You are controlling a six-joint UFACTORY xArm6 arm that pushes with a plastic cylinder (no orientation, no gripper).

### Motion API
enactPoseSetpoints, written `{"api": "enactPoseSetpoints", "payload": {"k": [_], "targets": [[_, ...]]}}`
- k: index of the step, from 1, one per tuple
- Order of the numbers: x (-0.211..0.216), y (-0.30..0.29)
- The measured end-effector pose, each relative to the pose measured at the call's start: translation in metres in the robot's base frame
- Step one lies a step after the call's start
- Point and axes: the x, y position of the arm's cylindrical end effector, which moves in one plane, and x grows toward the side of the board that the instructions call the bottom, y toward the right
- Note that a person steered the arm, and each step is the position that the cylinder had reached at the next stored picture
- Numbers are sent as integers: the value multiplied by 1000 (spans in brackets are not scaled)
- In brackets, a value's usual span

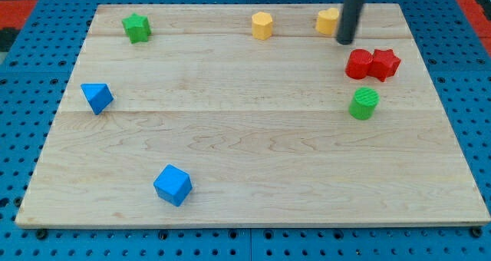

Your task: Move the red star slightly down and left

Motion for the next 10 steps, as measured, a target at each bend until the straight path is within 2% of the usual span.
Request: {"api": "enactPoseSetpoints", "payload": {"k": [1, 3, 4, 5, 7, 8, 9, 10], "targets": [[29, 40], [112, 40], [135, 38], [92, 36], [209, 20], [199, 34], [168, 29], [205, -19]]}}
